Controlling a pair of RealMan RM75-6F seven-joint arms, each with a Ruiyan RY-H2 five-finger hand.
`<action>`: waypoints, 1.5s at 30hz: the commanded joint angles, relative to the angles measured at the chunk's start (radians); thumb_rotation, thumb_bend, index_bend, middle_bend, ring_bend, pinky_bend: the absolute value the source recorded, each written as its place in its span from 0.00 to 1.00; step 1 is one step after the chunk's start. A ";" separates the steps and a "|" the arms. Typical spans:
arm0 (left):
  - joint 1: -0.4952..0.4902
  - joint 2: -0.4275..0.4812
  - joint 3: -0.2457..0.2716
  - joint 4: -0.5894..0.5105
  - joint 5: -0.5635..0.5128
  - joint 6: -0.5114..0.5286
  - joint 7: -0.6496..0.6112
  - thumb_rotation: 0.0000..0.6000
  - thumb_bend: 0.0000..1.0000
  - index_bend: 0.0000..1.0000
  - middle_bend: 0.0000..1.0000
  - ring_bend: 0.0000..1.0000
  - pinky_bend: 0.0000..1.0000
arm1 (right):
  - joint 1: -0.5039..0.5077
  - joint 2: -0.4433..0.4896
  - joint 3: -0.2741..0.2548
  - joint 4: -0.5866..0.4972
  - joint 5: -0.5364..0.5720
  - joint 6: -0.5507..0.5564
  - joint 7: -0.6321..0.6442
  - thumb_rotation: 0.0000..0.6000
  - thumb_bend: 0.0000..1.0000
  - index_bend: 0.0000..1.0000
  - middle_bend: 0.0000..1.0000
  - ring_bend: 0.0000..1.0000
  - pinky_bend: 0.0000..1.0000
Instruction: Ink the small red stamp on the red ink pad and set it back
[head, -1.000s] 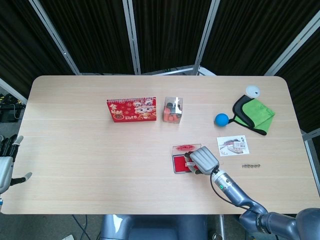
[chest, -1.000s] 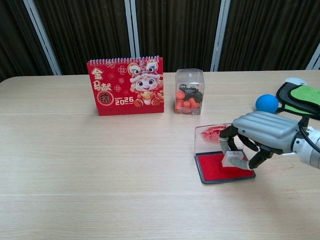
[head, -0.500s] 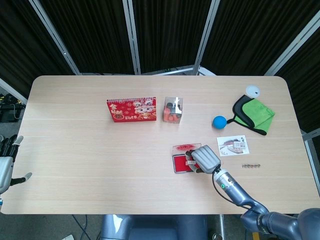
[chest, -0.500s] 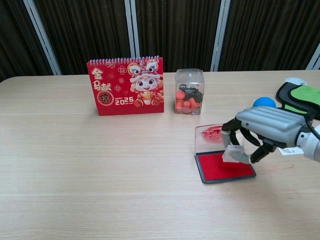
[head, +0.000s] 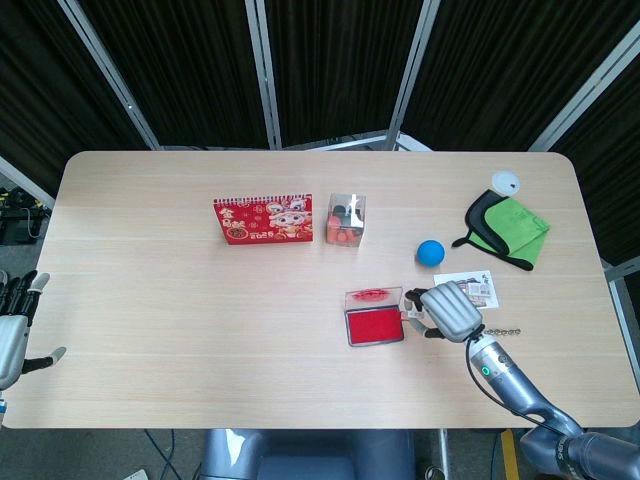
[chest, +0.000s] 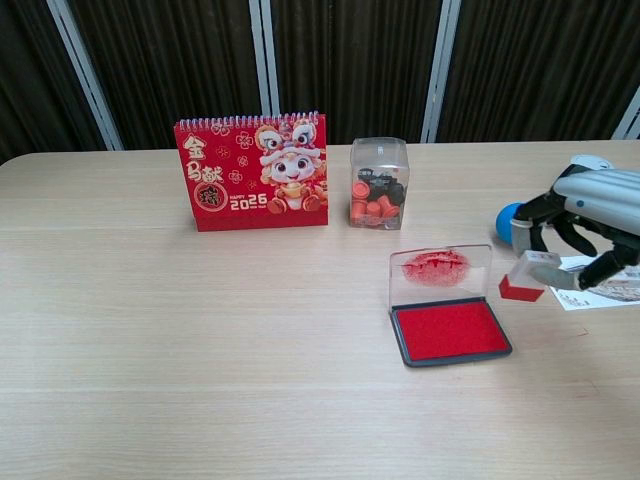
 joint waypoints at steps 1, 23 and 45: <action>0.000 0.000 0.001 -0.002 0.004 0.001 0.000 1.00 0.00 0.00 0.00 0.00 0.00 | -0.031 -0.013 -0.033 0.081 -0.007 0.012 0.039 1.00 0.51 0.59 0.62 0.73 1.00; -0.002 -0.005 0.008 -0.004 0.008 -0.006 0.012 1.00 0.00 0.00 0.00 0.00 0.00 | -0.066 -0.134 -0.078 0.363 -0.040 0.019 0.213 1.00 0.47 0.57 0.62 0.73 1.00; -0.002 -0.005 0.010 -0.004 0.011 -0.005 0.011 1.00 0.00 0.00 0.00 0.00 0.00 | -0.078 -0.149 -0.074 0.396 -0.042 0.030 0.224 1.00 0.17 0.48 0.54 0.73 1.00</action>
